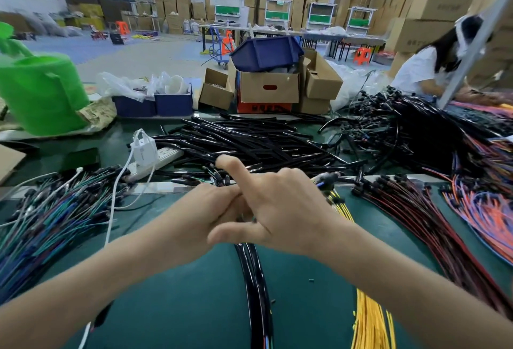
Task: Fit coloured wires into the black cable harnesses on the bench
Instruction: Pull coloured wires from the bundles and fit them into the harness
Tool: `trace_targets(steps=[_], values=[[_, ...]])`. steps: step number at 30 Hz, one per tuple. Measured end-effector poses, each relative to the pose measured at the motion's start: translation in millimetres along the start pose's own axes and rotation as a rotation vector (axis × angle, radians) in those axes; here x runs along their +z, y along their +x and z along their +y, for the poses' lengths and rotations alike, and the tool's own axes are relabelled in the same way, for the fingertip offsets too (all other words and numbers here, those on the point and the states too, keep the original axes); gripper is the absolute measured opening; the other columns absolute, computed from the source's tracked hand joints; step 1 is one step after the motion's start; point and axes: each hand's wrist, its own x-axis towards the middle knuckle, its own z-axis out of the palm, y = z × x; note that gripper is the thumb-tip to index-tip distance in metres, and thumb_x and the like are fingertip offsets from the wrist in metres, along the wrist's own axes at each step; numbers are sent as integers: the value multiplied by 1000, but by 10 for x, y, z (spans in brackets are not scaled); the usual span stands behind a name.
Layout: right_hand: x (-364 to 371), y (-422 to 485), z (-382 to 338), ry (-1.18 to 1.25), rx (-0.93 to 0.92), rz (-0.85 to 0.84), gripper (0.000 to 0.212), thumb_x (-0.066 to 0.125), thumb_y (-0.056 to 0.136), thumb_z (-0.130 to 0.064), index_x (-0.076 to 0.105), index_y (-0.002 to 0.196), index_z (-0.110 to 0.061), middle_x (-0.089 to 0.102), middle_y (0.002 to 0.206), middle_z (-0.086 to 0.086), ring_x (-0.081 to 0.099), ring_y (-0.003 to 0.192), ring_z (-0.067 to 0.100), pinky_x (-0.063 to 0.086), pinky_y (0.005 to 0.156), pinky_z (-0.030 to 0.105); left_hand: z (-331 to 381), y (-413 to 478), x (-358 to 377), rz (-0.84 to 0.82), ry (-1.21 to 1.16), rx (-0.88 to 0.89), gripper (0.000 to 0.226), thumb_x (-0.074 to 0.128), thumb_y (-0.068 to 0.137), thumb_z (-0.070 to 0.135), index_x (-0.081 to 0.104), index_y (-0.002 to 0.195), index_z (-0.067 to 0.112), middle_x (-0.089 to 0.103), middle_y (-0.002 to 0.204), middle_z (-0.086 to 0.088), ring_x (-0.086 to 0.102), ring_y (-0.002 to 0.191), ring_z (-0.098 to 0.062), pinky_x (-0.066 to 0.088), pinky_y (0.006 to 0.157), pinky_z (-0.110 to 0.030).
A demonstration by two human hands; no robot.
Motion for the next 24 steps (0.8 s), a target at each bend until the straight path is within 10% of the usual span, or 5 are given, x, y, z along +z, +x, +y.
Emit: trace_targets(steps=[5, 11, 21, 24], values=[[90, -50, 105, -3, 76, 6, 84, 50, 62, -82, 31, 125, -30, 38, 52, -16, 55, 56, 15, 30, 48, 26, -50, 2, -6, 7, 105, -41, 24, 29, 90, 48, 40, 71, 37, 50, 52, 10, 50, 57, -13, 32, 51, -19], [78, -145, 578, 145, 246, -248, 13, 59, 90, -41, 54, 89, -29, 53, 66, -7, 48, 64, 18, 37, 62, 30, -229, -125, -66, 23, 184, -45, 41, 18, 88, 60, 41, 69, 32, 40, 53, 8, 44, 57, -15, 35, 55, -26], [-11, -161, 295, -318, 32, -193, 44, 54, 84, -59, 31, 89, -21, 52, 72, 3, 59, 72, 30, 26, 54, 32, 26, 37, -5, -171, 210, -78, 44, 14, 94, 52, 47, 81, 26, 45, 56, 5, 44, 54, -18, 37, 58, -30], [21, -186, 152, -371, -79, -113, 52, 79, 62, -50, 49, 85, -14, 59, 52, 4, 56, 42, 27, 21, 40, 23, 91, 127, 129, -259, 321, -80, 30, 24, 101, 34, 42, 88, 14, 44, 63, 4, 43, 61, -21, 38, 63, -32]])
